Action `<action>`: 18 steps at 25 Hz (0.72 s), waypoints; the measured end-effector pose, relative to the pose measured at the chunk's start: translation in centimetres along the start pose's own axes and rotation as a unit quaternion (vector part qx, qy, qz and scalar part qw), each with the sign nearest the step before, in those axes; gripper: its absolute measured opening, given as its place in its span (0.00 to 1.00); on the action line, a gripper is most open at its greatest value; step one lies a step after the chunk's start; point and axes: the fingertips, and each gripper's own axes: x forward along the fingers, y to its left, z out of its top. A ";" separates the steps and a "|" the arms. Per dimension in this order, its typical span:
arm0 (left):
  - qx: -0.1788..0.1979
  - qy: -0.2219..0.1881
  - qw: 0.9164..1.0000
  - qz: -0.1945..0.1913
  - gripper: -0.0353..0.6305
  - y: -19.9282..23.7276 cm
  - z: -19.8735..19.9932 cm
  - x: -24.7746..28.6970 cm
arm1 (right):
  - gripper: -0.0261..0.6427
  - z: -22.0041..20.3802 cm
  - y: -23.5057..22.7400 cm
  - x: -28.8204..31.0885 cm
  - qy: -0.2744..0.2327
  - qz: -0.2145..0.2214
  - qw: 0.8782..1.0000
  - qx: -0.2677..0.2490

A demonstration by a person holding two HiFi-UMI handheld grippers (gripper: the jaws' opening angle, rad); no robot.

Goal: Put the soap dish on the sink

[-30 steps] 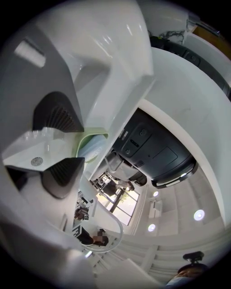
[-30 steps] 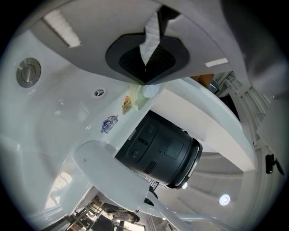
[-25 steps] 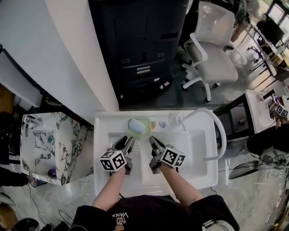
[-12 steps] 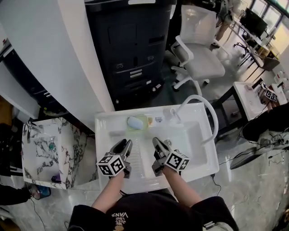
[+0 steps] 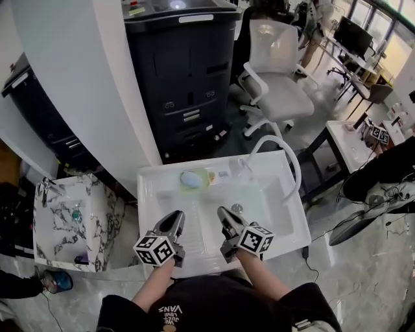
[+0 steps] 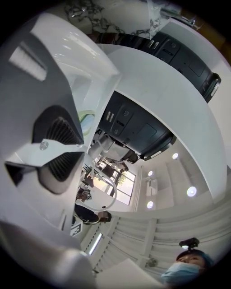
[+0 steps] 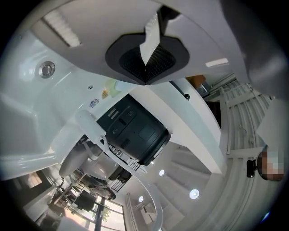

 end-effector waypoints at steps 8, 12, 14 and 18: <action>0.009 -0.034 0.999 0.021 0.14 -3.3 -0.5 -2.5 | 0.04 0.3 1.5 -2.7 0.056 0.060 0.996 -0.034; 0.012 -0.049 0.998 0.037 0.13 -4.9 -1.7 -4.1 | 0.04 0.6 1.6 -4.7 0.075 0.082 0.993 -0.047; 0.011 -0.059 0.997 0.047 0.13 -5.8 -2.3 -4.9 | 0.04 0.8 1.6 -5.7 0.084 0.092 0.991 -0.053; 0.002 -0.083 0.994 0.074 0.13 -7.5 -3.9 -6.4 | 0.04 1.3 1.0 -8.0 0.097 0.106 0.988 -0.061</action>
